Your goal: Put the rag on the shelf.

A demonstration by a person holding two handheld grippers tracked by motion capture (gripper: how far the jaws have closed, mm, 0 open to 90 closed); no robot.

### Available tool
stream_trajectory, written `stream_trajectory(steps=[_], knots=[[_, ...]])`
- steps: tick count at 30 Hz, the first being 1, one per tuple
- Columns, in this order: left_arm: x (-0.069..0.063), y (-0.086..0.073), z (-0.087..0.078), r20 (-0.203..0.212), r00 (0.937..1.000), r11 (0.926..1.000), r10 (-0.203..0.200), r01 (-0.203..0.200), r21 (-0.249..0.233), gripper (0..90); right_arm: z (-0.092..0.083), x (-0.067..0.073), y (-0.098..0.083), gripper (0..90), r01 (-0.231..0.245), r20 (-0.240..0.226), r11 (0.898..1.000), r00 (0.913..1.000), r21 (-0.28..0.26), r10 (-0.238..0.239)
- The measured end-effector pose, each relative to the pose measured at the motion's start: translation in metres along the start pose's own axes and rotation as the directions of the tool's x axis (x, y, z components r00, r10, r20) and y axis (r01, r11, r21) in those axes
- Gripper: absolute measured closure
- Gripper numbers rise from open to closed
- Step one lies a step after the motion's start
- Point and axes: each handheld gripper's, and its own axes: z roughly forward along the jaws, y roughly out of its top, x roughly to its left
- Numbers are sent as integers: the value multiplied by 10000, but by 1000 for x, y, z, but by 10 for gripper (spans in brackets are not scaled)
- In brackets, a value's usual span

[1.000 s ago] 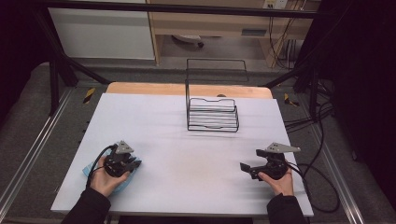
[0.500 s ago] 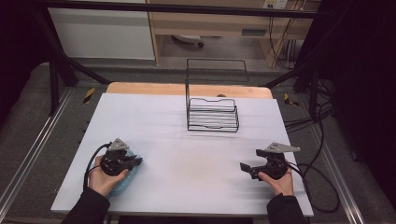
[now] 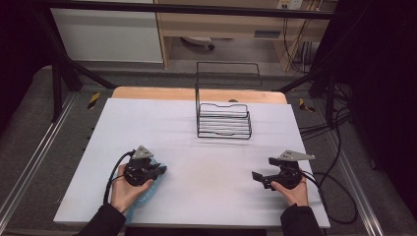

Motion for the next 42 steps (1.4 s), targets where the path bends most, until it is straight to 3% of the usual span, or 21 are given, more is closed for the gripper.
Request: stream_trajectory(steps=[7, 13, 21, 26, 32, 37, 39, 42], knots=[[-18, 10, 13, 70, 9998, 9997, 205, -206, 150, 788, 0, 0, 0, 20, 8, 19, 10000, 10000, -5, -8], [-43, 25, 31, 202, 9987, 9988, 473, -476, 139, 786, 0, 0, 0, 21, 26, 20, 10000, 10000, 6, -26], [-71, 34, 55, 347, 9965, 9966, 754, -765, 294, 781, -1, 0, 0, 22, 20, 20, 10000, 10000, -36, -20], [-74, 33, 64, 365, 9949, 9943, 940, -956, 469, 760, -1, 1, 0, 23, 11, 6, 10000, 10000, -34, -11], [-69, 31, 65, 919, 9911, 9934, 967, -1019, 536, 631, 1, 4, 0, 28, -3, -20, 10000, 10000, -57, 3], [-62, 35, 44, 1078, 9861, 9914, 1268, -1296, 195, 503, 2, 8, 2, 37, 39, -39, 9999, 10000, -114, -39], [-52, 36, 25, 883, 9853, 9893, 1461, -1454, -141, 447, 5, 13, 4, 46, 111, -8, 9999, 9999, -121, -111], [-42, 34, 13, 689, 9857, 9881, 1538, -1531, -150, 399, 9, 19, 6, 62, 109, 3, 9999, 9999, -81, -109]])
